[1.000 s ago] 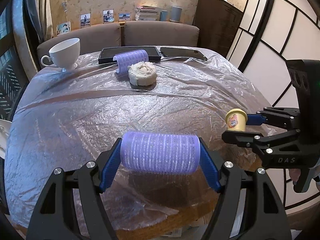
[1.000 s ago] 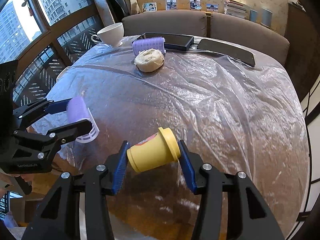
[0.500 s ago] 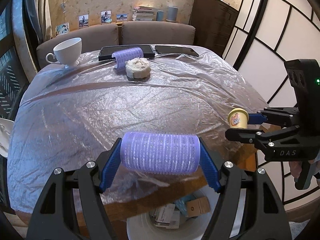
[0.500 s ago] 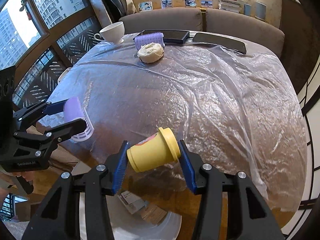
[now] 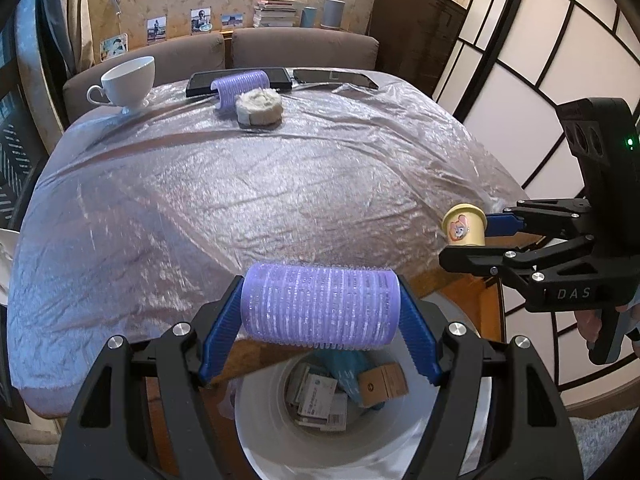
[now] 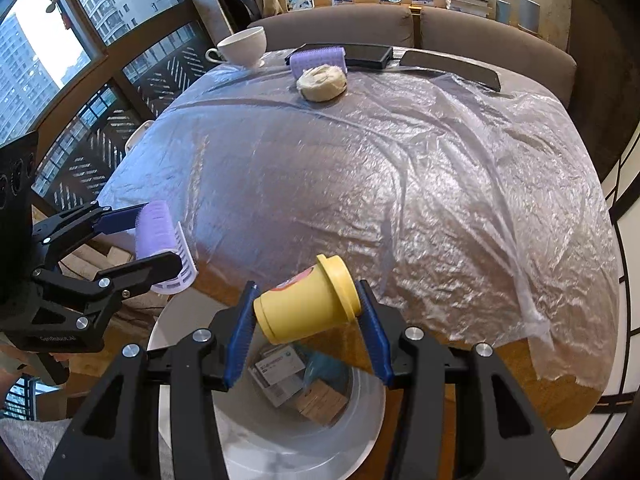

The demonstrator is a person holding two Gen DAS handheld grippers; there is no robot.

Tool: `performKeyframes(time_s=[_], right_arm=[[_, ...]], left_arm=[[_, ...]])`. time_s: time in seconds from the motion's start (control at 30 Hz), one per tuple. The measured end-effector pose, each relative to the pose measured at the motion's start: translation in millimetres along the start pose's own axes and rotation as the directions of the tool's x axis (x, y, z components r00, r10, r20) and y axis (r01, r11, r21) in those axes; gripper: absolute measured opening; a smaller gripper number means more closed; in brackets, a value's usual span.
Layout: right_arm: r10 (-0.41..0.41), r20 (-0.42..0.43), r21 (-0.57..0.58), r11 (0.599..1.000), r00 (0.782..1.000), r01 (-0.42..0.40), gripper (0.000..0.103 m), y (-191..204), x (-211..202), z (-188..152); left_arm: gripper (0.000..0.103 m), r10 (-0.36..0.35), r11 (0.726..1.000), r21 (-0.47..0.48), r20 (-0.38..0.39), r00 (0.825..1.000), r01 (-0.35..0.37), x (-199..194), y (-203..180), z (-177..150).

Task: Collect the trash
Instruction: 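Carry the purple roller with the left tool while the right tool carries the yellow cup over the bin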

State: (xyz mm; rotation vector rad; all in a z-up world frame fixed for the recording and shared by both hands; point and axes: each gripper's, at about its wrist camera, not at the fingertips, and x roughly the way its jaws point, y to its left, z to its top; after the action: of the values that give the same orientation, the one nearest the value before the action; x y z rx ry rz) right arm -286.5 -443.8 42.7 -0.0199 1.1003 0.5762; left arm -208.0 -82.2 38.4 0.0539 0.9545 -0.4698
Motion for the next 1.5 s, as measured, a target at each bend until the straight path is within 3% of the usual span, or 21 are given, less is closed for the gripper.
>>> performKeyframes(time_s=[0.8,1.5], right_arm=[[0.016,-0.081,-0.011,1.0,0.997,-0.017,0.049,16,-4,-45],[-0.009,-0.154,-0.012,1.0,0.988,0.008,0.049,13,21,-74]], left_arm=[[0.073,-0.023,0.999,0.039,-0.084,0.996,0.026,-7,-24,-42],[0.073,0.029,0.997,0.081,-0.167,0.986,-0.015,22,-32,-66]])
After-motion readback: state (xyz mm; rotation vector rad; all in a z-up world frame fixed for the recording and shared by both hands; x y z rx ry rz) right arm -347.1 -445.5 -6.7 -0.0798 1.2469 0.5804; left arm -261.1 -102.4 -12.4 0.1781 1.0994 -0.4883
